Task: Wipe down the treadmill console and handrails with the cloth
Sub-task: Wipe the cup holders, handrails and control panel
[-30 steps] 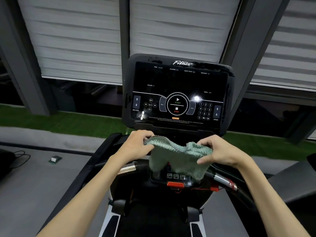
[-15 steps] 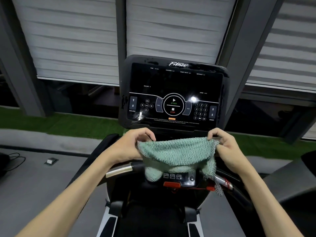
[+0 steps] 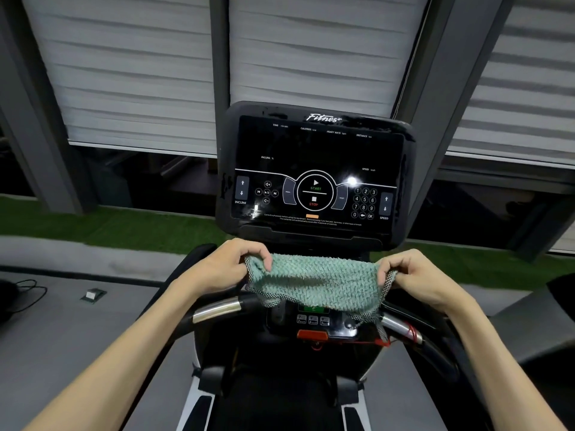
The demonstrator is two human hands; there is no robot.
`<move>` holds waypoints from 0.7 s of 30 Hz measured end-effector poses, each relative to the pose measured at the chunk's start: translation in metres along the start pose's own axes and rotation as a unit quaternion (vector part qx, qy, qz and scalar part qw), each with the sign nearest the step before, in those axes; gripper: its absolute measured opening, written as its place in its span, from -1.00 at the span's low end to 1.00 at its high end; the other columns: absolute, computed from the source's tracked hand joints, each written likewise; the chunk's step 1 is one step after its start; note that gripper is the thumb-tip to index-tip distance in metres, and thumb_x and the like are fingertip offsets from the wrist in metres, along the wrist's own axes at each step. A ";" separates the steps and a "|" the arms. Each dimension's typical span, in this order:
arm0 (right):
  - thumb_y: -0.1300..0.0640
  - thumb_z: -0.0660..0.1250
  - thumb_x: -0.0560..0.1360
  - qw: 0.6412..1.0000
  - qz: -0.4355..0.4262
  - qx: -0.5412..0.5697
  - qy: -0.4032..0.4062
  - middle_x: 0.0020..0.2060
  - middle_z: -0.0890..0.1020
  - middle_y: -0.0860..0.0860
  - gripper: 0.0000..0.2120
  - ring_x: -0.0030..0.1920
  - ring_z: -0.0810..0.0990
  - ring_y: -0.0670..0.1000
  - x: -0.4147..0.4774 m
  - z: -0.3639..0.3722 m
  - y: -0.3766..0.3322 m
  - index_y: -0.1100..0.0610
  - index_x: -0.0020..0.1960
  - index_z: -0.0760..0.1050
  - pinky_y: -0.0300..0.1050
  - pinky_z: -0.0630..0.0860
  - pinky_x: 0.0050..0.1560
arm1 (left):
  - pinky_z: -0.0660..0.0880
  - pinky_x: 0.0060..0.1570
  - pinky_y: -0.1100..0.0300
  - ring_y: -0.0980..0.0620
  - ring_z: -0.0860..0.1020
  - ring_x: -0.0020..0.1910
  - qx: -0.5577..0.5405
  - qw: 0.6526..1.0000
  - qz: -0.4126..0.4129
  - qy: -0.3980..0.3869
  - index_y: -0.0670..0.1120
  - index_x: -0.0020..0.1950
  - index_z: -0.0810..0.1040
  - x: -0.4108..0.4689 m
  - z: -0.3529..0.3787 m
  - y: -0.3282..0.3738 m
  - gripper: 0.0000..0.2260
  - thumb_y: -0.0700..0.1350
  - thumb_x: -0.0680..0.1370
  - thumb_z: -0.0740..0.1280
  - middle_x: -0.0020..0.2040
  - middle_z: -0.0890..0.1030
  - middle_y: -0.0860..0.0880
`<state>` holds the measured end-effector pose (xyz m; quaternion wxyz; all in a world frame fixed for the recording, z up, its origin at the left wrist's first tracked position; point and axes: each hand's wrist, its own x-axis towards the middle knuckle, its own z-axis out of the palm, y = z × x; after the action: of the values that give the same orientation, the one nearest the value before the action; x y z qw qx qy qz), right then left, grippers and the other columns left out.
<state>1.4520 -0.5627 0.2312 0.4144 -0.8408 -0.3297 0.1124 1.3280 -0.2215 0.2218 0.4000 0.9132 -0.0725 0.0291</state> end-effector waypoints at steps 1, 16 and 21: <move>0.63 0.12 0.34 1.000 0.003 -0.012 -0.009 -0.21 0.70 0.07 -0.46 -0.07 0.66 0.00 0.000 0.000 -0.001 0.06 -0.32 0.64 -0.01 0.52 0.12 | 0.45 0.26 -0.03 0.19 0.57 0.10 0.008 1.000 -0.012 -0.011 0.18 -0.16 0.61 0.001 0.000 -0.002 -0.44 -0.49 0.40 0.14 -0.03 0.63 0.25; 0.17 0.20 0.62 0.971 0.022 0.204 -0.121 0.10 0.65 0.12 -0.77 0.07 0.64 0.06 0.016 0.066 -0.082 0.17 0.19 0.56 -0.12 0.57 0.11 | 0.46 -0.18 0.28 0.22 0.54 -0.25 -0.042 0.996 -0.033 0.070 0.05 -0.06 0.66 0.020 0.071 0.054 -0.74 0.14 0.36 0.54 -0.26 0.64 0.07; 0.09 0.37 0.53 0.987 0.011 0.158 0.038 0.06 0.61 0.08 -0.76 0.06 0.62 0.03 0.015 0.061 -0.069 -0.02 0.19 0.52 -0.09 0.56 0.12 | 0.48 -0.24 0.38 0.20 0.63 -0.15 -0.215 0.971 -0.059 0.084 -0.03 0.05 0.66 0.017 0.059 0.051 -0.88 -0.12 0.58 0.35 -0.13 0.69 0.08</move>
<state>1.4033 -0.4852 0.2473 0.5528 -0.7721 -0.2829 0.1354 1.3369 -0.3012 0.2209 0.5924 0.8029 0.0105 0.0661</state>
